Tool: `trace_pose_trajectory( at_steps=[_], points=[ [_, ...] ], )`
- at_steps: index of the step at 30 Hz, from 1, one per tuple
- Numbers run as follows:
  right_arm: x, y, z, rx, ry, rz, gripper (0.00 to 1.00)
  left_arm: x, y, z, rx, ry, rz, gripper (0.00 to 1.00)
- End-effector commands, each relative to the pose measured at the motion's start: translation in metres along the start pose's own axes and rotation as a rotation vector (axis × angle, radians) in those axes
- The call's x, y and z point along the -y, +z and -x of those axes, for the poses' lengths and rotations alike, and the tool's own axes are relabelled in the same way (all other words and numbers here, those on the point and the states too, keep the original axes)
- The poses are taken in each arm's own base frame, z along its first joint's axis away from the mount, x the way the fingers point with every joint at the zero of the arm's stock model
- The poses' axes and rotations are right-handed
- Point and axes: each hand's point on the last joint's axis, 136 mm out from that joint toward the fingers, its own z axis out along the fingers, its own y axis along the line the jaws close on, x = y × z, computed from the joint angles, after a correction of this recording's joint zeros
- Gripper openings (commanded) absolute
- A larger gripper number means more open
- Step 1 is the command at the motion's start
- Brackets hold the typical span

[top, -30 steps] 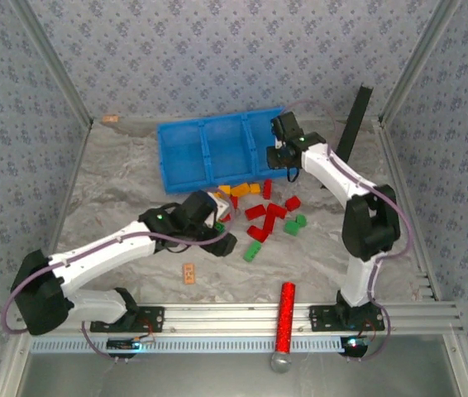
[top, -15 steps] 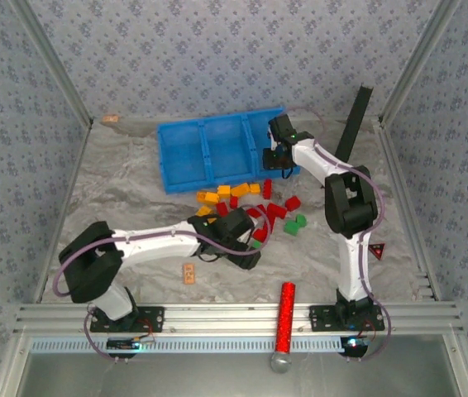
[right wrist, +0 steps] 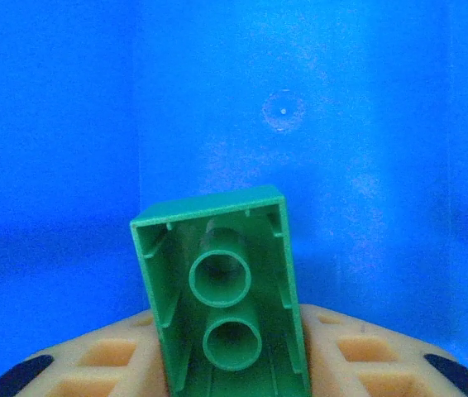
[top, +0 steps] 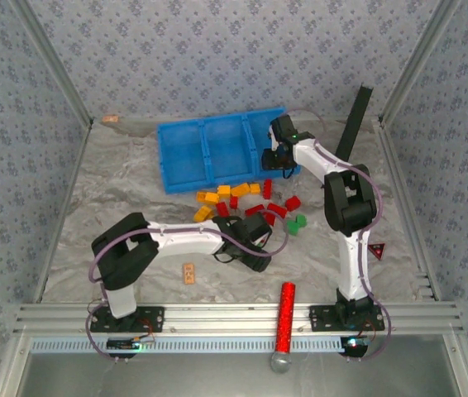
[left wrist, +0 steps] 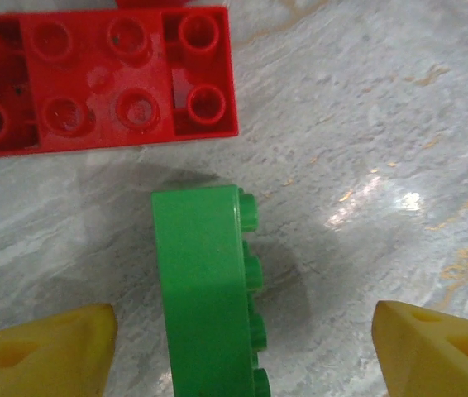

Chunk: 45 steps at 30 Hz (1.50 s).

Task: Sort the legos into containers by color
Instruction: Pick up the lego from the center of the table, then place the lego in the container.

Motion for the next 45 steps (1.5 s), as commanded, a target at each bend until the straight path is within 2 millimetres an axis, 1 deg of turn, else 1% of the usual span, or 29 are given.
trace_pose_trajectory(
  at_steps=[1, 3, 6, 9, 11, 14, 16, 19, 21, 23, 24, 27, 29, 30, 31, 32, 35, 36, 39, 43, 45],
  points=[
    [-0.008, -0.019, 0.008, 0.028, -0.027, 0.037, 0.42, 0.007, 0.004, 0.002, -0.027, -0.005, -0.012, 0.76],
    [-0.012, -0.027, 0.010, 0.037, -0.032, 0.049, 0.46, 0.007, 0.008, 0.001, -0.043, -0.010, -0.009, 0.73],
    [-0.018, -0.038, 0.011, 0.047, -0.038, 0.065, 0.49, 0.007, 0.014, -0.002, -0.067, -0.015, -0.005, 0.64],
    [-0.019, -0.044, 0.010, 0.044, -0.038, 0.071, 0.51, 0.007, 0.017, -0.005, -0.086, -0.016, -0.006, 0.51],
    [-0.020, -0.051, 0.009, 0.046, -0.040, 0.072, 0.51, 0.008, 0.016, -0.007, -0.098, -0.012, -0.011, 0.40],
    [-0.021, -0.071, 0.011, 0.074, -0.043, 0.077, 0.52, 0.009, 0.010, -0.004, -0.096, 0.000, -0.014, 0.28],
    [-0.020, -0.090, 0.009, 0.097, -0.035, 0.087, 0.55, 0.011, 0.002, 0.002, -0.091, 0.018, -0.016, 0.24],
    [-0.015, -0.116, 0.001, 0.124, -0.023, 0.087, 0.58, 0.015, -0.015, 0.020, -0.064, 0.038, -0.037, 0.20],
    [-0.007, -0.133, -0.008, 0.141, 0.000, 0.076, 0.62, 0.016, -0.033, 0.042, -0.021, 0.046, -0.053, 0.20],
    [0.002, -0.141, -0.029, 0.110, 0.035, 0.058, 0.68, 0.015, -0.051, 0.065, 0.030, 0.055, -0.060, 0.19],
    [0.007, -0.144, -0.039, 0.102, 0.057, 0.049, 0.71, 0.013, -0.062, 0.080, 0.068, 0.058, -0.065, 0.19],
    [0.019, -0.149, -0.069, 0.079, 0.135, 0.027, 0.82, 0.003, -0.086, 0.128, 0.180, 0.069, -0.052, 0.19],
    [0.024, -0.151, -0.087, 0.073, 0.192, 0.024, 0.84, -0.005, -0.096, 0.160, 0.245, 0.085, -0.024, 0.19],
    [0.027, -0.150, -0.102, 0.058, 0.224, 0.017, 0.85, -0.010, -0.100, 0.174, 0.273, 0.090, -0.007, 0.19],
    [0.030, -0.150, -0.111, 0.051, 0.255, 0.008, 0.86, -0.016, -0.102, 0.189, 0.298, 0.092, 0.009, 0.19],
    [0.031, -0.150, -0.114, 0.069, 0.286, 0.011, 0.86, -0.020, -0.104, 0.204, 0.324, 0.093, 0.020, 0.19],
    [0.034, -0.146, -0.136, 0.068, 0.353, 0.014, 0.87, -0.031, -0.112, 0.244, 0.399, 0.080, 0.041, 0.18],
    [0.035, -0.144, -0.143, 0.064, 0.367, 0.016, 0.87, -0.034, -0.107, 0.253, 0.408, 0.073, 0.046, 0.18],
    [0.038, -0.137, -0.165, 0.027, 0.391, 0.007, 0.88, -0.043, -0.100, 0.278, 0.443, 0.067, 0.058, 0.18],
    [0.037, -0.128, -0.187, -0.018, 0.401, 0.009, 0.88, -0.059, -0.091, 0.298, 0.457, 0.040, 0.076, 0.17],
    [0.036, -0.124, -0.196, -0.035, 0.409, 0.016, 0.88, -0.071, -0.085, 0.308, 0.471, 0.019, 0.100, 0.17]
  ],
)
